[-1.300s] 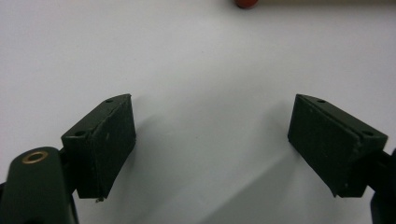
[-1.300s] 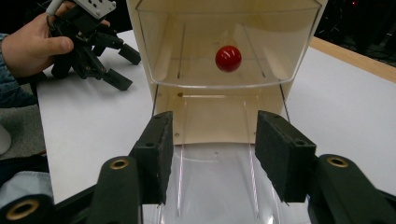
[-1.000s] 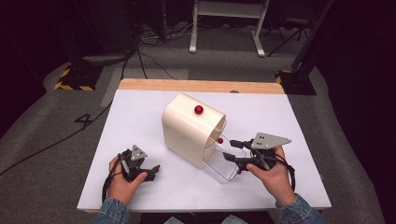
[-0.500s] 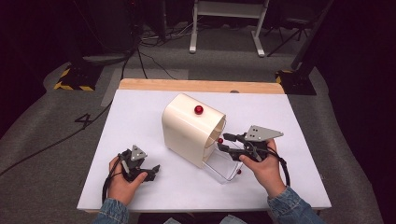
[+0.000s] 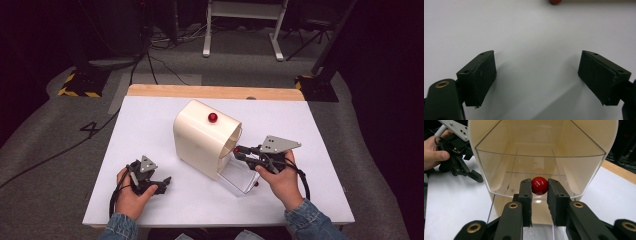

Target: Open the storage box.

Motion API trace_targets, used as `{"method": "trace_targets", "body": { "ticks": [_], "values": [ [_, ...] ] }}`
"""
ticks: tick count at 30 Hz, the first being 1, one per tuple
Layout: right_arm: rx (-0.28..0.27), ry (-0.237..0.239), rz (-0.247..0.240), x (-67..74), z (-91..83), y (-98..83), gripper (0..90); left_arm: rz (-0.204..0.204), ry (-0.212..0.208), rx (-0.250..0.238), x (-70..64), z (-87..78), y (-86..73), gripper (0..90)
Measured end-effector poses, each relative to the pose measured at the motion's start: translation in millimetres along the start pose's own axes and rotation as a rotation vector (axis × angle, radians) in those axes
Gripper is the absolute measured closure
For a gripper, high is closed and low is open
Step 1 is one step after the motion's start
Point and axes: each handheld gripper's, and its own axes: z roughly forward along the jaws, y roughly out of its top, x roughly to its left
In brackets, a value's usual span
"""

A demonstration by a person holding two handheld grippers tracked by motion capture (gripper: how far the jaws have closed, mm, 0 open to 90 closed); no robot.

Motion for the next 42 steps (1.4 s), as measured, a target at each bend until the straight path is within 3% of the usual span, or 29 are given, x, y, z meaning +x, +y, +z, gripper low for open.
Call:
{"method": "trace_targets", "body": {
  "ticks": [13,30,42],
  "values": [
    [-0.016,-0.019,-0.017,8.1,-31.8,-0.4,74.3,-0.002,0.001,-0.002,-0.1,0.2,0.1,15.2],
    [-0.030,-0.031,0.013,15.2,-75.7,-24.7,74.3,-0.001,-0.001,0.000,-0.1,0.1,0.0,15.2],
    [-0.011,-0.025,0.060,13.3,-75.1,-43.4,73.3,-0.001,0.000,0.000,-0.1,0.0,0.0,15.2]
  ]
}}
